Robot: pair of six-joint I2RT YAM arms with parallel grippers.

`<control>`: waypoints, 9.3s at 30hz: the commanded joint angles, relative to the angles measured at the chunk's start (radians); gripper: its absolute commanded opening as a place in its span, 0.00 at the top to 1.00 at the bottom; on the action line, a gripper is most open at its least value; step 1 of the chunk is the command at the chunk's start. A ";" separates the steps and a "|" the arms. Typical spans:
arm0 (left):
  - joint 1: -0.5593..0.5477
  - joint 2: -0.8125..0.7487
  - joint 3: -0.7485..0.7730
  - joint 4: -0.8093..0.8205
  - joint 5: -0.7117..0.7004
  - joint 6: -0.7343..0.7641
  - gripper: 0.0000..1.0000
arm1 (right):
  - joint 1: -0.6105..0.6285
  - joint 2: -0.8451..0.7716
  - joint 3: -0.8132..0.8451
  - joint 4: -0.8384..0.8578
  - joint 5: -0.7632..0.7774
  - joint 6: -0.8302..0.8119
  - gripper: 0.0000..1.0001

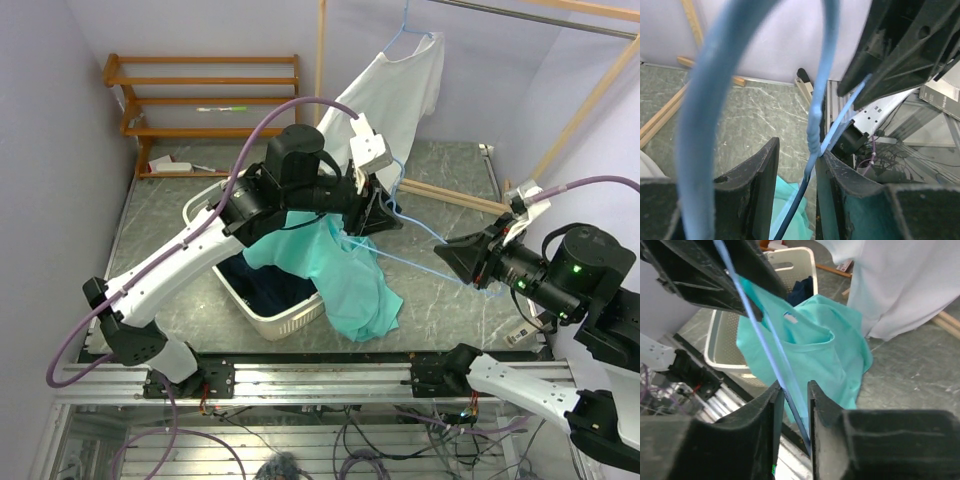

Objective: Remove the t-shirt from the hanger

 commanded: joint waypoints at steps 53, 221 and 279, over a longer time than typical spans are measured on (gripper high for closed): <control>-0.008 -0.538 -0.611 0.085 -0.659 0.005 0.09 | -0.008 0.111 0.456 -0.264 0.059 0.128 1.00; 0.007 -0.725 -0.788 -0.048 -0.832 -0.199 0.27 | -0.729 0.712 0.359 0.607 0.143 -0.116 1.00; -0.043 0.873 0.474 -0.284 -0.829 -0.115 0.01 | -0.715 -0.372 -0.356 0.139 -0.096 0.018 0.00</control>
